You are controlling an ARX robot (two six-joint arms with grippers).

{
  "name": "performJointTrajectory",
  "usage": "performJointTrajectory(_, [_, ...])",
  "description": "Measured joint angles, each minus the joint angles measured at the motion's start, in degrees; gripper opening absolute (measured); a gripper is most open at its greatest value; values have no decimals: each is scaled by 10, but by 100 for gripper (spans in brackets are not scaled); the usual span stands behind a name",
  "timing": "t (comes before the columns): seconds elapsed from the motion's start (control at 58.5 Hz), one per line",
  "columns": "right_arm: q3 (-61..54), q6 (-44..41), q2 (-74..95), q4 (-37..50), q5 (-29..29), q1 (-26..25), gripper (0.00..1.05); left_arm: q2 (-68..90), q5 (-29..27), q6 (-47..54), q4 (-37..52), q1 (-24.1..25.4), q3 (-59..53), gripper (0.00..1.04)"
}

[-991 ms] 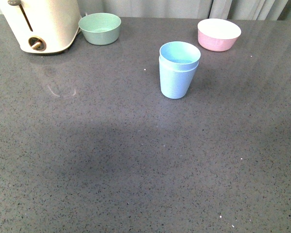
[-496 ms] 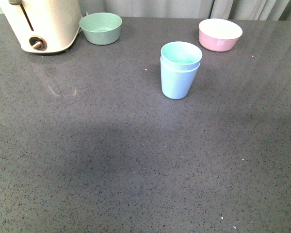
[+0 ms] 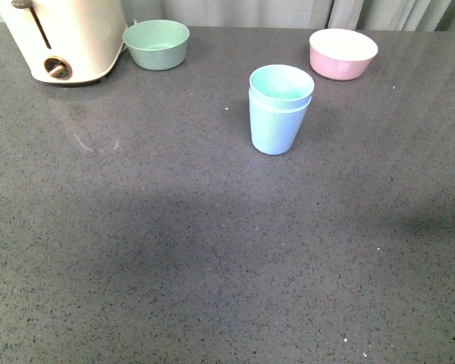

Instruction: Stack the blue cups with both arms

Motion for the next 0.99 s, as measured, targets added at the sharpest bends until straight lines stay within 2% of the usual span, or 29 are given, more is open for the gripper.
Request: performJointTrajectory(0.991, [-40,0,-179,-120,0,0,2,0,0,0,0,0,0,96])
